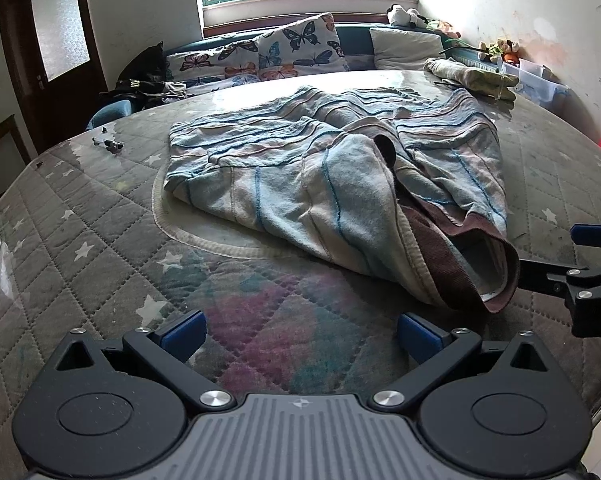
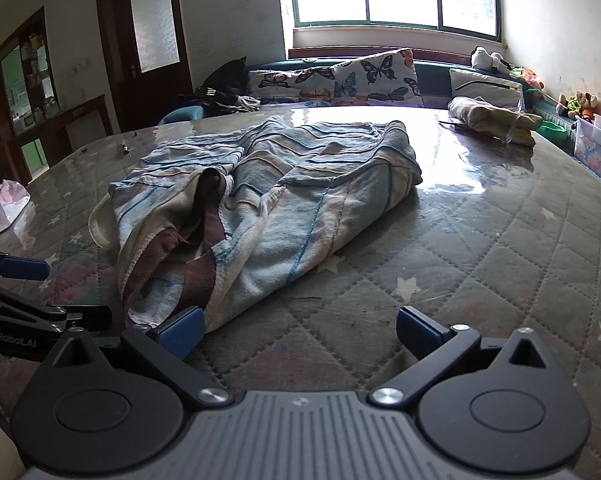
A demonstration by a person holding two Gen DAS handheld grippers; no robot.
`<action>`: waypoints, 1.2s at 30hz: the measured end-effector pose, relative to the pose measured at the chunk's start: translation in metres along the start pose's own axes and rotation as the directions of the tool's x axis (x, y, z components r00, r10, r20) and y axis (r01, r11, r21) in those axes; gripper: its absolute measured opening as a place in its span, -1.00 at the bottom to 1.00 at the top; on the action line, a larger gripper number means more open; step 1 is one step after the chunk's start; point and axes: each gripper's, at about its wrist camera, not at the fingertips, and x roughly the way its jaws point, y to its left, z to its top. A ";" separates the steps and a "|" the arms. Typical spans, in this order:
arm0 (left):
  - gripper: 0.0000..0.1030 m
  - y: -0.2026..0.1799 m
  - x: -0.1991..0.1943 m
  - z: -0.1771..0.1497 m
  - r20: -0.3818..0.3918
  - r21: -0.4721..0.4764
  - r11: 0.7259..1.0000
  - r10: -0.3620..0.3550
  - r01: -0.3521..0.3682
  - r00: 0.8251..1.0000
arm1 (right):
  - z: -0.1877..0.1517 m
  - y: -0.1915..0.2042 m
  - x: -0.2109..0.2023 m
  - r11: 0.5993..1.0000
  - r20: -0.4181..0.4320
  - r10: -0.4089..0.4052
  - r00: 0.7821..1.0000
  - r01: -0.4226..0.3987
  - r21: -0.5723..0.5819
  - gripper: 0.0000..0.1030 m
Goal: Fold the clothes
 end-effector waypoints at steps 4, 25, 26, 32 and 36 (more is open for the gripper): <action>1.00 0.000 0.001 0.002 -0.003 0.002 1.000 -0.001 0.001 1.000 | 0.002 0.001 0.001 1.000 -0.001 0.004 1.000 -0.004 -0.005 1.00; 1.00 0.005 0.001 0.015 0.014 -0.005 1.000 -0.002 0.002 1.000 | 0.009 0.011 0.002 0.998 -0.001 0.037 0.999 -0.037 -0.052 1.00; 1.00 0.006 0.001 0.016 0.018 -0.007 1.000 -0.001 0.002 1.000 | 0.009 0.011 0.002 0.998 -0.002 0.040 0.999 -0.040 -0.055 1.00; 1.00 0.010 0.000 0.030 0.045 -0.008 1.000 0.009 -0.009 0.999 | 0.015 0.010 0.003 0.997 0.003 0.058 0.998 -0.058 -0.053 0.99; 1.00 0.007 0.001 0.043 0.069 -0.004 1.000 -0.004 0.005 0.998 | 0.021 0.008 0.005 0.996 0.006 0.070 0.997 -0.070 -0.051 0.92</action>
